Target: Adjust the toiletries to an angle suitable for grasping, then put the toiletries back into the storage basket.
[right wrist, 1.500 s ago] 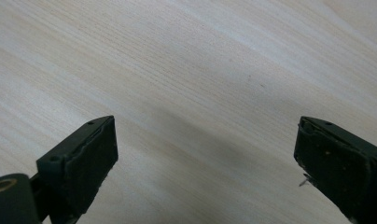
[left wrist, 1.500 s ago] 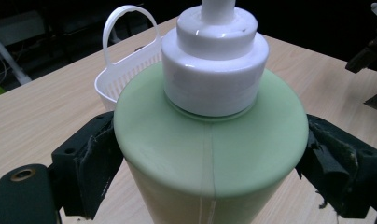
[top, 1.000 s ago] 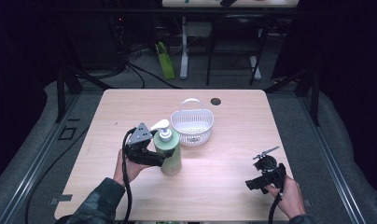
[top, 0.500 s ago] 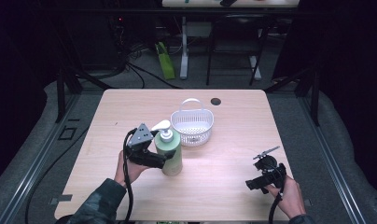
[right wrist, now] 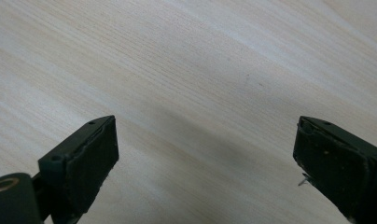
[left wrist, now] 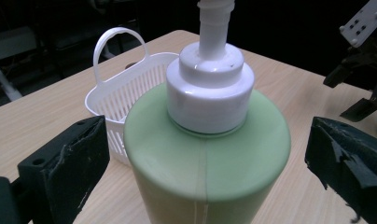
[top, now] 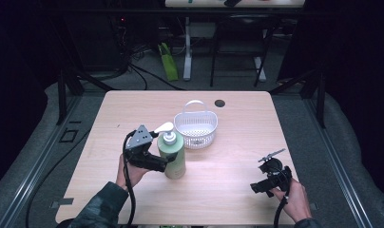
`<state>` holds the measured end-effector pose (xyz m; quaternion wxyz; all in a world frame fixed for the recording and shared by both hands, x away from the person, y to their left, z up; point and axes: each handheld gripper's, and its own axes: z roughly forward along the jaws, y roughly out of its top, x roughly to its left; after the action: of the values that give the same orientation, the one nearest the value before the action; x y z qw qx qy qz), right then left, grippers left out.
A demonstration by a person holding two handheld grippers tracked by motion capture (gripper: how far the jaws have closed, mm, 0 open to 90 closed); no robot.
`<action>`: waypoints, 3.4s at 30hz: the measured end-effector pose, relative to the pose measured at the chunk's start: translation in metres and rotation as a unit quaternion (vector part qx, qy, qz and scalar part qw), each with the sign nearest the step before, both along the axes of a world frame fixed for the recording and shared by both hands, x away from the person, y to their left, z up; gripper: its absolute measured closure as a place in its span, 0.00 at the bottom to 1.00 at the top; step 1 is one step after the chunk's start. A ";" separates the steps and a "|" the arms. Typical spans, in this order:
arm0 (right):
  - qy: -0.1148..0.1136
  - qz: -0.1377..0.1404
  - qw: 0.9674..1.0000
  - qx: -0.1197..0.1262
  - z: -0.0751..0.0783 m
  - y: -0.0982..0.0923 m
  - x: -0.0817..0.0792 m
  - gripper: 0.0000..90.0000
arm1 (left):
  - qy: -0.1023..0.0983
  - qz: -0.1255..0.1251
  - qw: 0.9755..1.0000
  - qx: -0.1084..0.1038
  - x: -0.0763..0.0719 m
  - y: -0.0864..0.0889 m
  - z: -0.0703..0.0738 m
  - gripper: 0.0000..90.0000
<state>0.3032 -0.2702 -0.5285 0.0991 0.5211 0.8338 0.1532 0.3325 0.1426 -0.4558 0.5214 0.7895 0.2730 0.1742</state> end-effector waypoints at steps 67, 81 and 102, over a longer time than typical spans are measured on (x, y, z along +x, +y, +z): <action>-0.003 -0.003 1.000 -0.001 0.000 0.000 -0.001 0.08 | -0.044 0.043 0.993 -0.105 0.002 -0.007 0.027 0.58; -0.005 0.000 1.000 -0.002 0.001 0.000 -0.001 0.08 | -0.053 0.032 0.992 -0.107 0.000 -0.008 0.025 0.74; -0.006 -0.001 1.000 -0.003 0.001 -0.002 -0.001 0.08 | -0.063 0.037 0.992 -0.104 0.000 -0.006 0.029 0.75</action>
<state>0.3023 -0.2718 -0.5274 0.1060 0.5207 0.8331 0.1536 0.3328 0.1371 -0.4267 0.6099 0.7077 0.2857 0.2135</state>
